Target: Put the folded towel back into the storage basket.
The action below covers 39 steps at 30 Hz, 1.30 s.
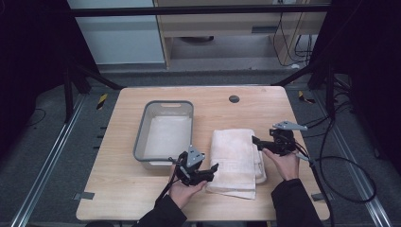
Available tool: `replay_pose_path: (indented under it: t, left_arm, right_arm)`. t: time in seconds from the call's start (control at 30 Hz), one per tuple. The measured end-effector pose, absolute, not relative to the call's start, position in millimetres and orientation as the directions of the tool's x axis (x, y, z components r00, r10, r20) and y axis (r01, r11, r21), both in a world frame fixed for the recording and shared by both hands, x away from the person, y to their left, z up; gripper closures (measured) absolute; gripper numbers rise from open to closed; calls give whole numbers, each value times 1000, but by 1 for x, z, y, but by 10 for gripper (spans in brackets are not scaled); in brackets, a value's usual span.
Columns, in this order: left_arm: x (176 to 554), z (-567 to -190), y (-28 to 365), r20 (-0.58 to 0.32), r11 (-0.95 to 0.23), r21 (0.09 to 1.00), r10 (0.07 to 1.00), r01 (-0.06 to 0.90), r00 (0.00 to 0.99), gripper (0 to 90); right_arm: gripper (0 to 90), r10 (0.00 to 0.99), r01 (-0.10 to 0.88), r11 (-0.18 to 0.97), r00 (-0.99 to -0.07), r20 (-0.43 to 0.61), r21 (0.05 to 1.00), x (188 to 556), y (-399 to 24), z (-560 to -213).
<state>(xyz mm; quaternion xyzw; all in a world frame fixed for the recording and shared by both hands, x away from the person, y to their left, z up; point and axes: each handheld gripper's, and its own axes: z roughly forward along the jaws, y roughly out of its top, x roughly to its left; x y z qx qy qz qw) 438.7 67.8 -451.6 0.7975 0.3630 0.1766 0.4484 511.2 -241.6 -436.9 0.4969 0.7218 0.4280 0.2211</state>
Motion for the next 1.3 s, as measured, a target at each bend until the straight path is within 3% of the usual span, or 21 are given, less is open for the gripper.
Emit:
replay_pose_path:
  t: [0.6, 1.03, 1.3]
  left_arm:
    - [451, -484, 48, -74, -341, 807, 752, 482, 655, 283]
    - [462, -498, 47, -166, -301, 770, 757, 563, 632, 232]
    - [468, -505, 45, -220, -293, 751, 734, 592, 643, 233]
  right_arm:
    - [184, 898, 601, 154, -417, 143, 784, 535, -223, -470]
    - [190, 901, 638, 175, -411, 139, 750, 537, -215, -485]
    - [195, 893, 679, 134, -398, 208, 722, 540, -219, -494]
